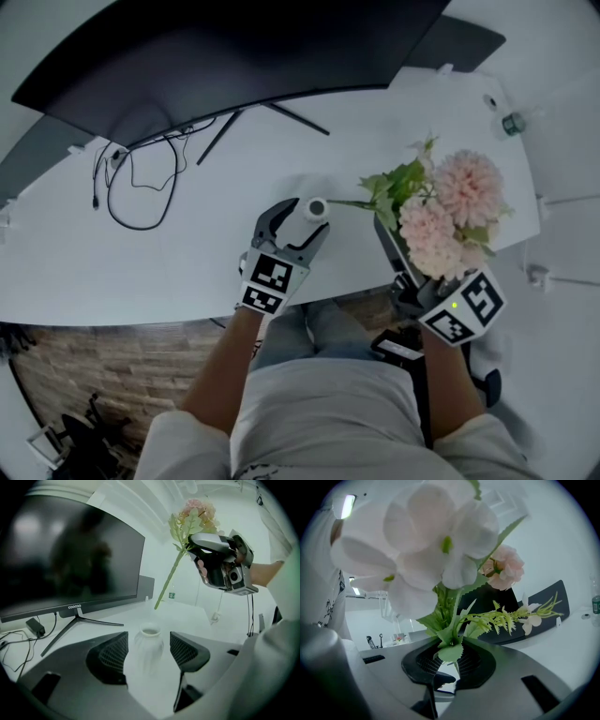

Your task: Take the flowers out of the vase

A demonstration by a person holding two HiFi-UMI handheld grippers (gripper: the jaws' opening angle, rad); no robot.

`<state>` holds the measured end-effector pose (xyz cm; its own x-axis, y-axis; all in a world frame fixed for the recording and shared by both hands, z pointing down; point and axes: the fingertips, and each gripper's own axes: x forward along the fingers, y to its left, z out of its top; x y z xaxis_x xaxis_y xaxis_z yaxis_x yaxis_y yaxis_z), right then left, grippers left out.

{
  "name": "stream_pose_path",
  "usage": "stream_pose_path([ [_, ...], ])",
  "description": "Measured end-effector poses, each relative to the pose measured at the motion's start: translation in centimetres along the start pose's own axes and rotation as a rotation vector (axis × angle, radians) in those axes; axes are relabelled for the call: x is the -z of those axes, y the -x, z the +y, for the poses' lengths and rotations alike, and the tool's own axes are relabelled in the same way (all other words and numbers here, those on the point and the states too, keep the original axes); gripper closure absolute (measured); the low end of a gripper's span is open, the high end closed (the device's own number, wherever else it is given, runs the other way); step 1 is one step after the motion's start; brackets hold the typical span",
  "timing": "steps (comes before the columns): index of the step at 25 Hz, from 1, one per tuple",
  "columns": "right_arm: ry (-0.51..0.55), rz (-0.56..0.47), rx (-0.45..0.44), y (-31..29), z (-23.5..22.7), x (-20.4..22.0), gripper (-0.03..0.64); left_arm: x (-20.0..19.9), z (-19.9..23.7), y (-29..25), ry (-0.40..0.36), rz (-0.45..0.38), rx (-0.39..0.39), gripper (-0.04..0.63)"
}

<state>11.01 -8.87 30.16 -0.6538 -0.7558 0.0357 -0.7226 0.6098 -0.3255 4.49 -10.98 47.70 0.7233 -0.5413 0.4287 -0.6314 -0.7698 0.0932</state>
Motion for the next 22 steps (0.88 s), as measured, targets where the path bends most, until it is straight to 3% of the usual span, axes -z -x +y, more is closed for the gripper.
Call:
stream_pose_path([
  [9,0.002,0.005,-0.013,0.5,0.6,-0.3,0.541,-1.9,-0.9,4.8,0.025,-0.047,0.001,0.335],
  [14,0.002,0.024,-0.011,0.7,0.5,-0.1,0.541,-3.8,-0.9,7.4,0.036,-0.092,-0.008,0.442],
  [18,-0.003,0.027,-0.012,1.2,0.5,-0.1,0.541,-6.0,-1.1,9.2,0.019,-0.137,-0.031,0.571],
  [22,0.001,0.039,-0.017,1.4,1.2,0.0,0.541,-7.6,-1.3,10.7,0.035,-0.16,-0.054,0.592],
])
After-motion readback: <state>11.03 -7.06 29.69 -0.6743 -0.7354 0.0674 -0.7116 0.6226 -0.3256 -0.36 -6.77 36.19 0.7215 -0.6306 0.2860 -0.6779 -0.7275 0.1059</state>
